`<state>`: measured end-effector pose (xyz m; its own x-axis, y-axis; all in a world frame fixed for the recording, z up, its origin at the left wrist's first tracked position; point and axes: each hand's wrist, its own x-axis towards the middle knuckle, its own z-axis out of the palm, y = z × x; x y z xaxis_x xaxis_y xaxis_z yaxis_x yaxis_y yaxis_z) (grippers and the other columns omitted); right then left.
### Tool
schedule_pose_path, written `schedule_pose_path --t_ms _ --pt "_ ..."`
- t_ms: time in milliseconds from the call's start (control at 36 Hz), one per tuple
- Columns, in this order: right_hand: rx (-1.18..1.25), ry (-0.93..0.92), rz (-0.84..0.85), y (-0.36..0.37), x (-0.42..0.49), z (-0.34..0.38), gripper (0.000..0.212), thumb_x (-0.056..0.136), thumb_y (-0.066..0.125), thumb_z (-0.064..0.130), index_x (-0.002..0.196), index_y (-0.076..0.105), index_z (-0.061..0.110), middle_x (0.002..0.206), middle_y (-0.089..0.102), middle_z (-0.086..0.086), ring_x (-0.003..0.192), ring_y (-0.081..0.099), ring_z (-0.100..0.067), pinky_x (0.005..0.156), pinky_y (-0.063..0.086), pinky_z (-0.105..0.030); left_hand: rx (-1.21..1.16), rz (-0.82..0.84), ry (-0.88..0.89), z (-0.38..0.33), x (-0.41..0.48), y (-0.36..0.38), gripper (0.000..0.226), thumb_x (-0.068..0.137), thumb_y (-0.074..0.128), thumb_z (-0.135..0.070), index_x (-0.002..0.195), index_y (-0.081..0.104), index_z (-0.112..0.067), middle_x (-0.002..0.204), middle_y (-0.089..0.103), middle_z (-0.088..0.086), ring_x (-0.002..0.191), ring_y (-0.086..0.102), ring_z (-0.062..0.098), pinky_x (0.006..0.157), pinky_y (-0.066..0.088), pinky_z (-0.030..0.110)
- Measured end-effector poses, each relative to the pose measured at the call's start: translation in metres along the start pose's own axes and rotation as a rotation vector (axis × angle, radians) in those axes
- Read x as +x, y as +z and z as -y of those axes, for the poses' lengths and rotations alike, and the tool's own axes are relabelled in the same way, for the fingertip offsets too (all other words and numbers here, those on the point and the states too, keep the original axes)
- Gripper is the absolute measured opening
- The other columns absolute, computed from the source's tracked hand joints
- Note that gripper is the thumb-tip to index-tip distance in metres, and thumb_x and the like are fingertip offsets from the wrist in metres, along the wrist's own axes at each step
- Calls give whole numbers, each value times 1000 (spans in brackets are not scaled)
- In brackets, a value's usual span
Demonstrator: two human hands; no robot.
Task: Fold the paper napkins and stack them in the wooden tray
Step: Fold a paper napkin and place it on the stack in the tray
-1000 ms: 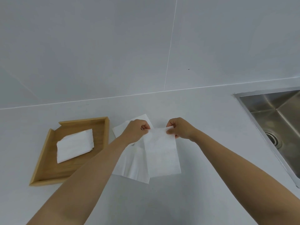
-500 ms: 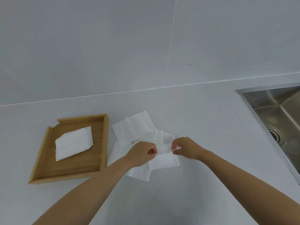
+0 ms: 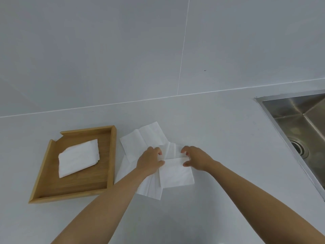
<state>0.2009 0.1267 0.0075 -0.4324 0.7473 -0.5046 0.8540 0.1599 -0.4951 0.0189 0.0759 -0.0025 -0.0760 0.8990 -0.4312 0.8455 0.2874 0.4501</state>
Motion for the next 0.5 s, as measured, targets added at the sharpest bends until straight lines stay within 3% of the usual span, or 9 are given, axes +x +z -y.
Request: schedule_pose_path --t_ms 139,361,417,500 --pt "-108 38 -21 9 13 3 45 77 70 21 116 49 15 124 49 -8 115 44 -24 92 44 -36 67 54 -33 -4 9 7 39 77 66 -27 110 50 -12 118 49 10 106 51 25 81 41 29" --pt "-135 66 -38 13 15 -2 25 75 71 22 90 55 11 113 50 -8 110 44 -24 87 44 -33 144 16 -20 -14 7 10 14 79 63 -17 91 61 -12 109 55 7 102 54 25 90 43 36" --pt "-117 64 -53 12 10 -2 20 77 67 20 80 48 14 102 51 -7 104 46 -24 81 43 -31 122 7 -13 -15 4 9 6 79 59 -13 78 58 -19 93 57 0 95 56 23 87 41 34" --pt "-23 78 -92 10 3 0 20 79 62 18 71 44 17 85 49 -2 79 47 -19 62 38 -25 45 -17 -27 -14 -2 7 34 80 52 -10 56 34 -26 61 42 -12 77 50 18 78 29 29"
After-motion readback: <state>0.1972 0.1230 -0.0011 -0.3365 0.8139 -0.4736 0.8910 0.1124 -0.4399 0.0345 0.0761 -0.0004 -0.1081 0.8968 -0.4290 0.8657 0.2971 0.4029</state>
